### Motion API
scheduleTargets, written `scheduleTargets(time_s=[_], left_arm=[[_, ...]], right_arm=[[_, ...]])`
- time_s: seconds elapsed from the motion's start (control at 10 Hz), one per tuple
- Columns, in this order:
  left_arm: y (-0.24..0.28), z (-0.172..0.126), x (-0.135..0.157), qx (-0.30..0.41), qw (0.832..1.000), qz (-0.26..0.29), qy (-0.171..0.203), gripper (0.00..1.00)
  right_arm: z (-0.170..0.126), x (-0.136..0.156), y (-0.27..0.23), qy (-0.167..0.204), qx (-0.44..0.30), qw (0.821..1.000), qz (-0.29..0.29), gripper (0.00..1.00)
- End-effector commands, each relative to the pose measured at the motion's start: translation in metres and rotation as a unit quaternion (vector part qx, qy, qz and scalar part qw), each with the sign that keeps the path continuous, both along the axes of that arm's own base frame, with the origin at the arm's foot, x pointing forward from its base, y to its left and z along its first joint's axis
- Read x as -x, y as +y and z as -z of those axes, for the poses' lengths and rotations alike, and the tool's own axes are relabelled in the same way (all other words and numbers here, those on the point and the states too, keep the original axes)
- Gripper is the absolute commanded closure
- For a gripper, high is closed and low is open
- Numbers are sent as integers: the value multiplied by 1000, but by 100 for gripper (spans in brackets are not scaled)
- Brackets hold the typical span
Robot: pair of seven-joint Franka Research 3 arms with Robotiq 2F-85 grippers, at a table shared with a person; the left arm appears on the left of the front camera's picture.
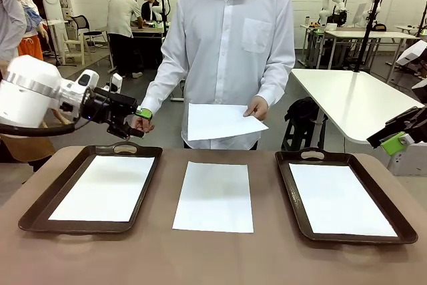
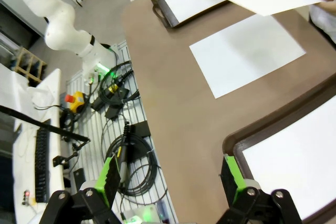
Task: Sort the A4 documents.
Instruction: Receive the A4 Paper.
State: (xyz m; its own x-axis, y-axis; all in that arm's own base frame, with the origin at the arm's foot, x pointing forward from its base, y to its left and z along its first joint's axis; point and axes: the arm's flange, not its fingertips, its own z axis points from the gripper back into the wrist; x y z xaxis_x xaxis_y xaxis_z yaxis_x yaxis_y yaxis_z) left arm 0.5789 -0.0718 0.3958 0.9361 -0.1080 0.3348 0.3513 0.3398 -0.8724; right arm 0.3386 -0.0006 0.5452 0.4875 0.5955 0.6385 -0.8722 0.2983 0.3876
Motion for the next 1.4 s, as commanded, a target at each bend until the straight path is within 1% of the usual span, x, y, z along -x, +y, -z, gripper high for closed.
scheduleTargets(time_s=[0.0, 0.2, 0.3, 0.5, 0.7, 0.8, 1.0, 1.3], left_arm=[[-2, 1, -24, 64, 996, -43, 37, 0], [-11, 9, -33, 94, 992, -59, 54, 0], [-19, 10, -39, 109, 991, -55, 63, 0], [-38, 12, -49, 106, 991, -33, 81, 0], [-54, 21, -60, 94, 990, -31, 101, 0], [-61, 27, -66, 96, 987, -33, 121, 0], [-76, 31, -72, 96, 986, -25, 137, 0], [-95, 32, -82, 121, 979, -21, 160, 0]], right_arm=[[0, 0, 0, -1, -4, 1000, -2, 0], [0, 0, 0, -1, -4, 1000, -2, 0], [0, 0, 0, -1, -4, 1000, -2, 0], [0, 0, 0, -1, -4, 1000, -2, 0], [0, 0, 0, -1, -4, 1000, -2, 0], [0, 0, 0, -1, -4, 1000, -2, 0], [0, 0, 0, -1, -4, 1000, -2, 0], [0, 0, 0, -1, -4, 1000, -2, 0]])
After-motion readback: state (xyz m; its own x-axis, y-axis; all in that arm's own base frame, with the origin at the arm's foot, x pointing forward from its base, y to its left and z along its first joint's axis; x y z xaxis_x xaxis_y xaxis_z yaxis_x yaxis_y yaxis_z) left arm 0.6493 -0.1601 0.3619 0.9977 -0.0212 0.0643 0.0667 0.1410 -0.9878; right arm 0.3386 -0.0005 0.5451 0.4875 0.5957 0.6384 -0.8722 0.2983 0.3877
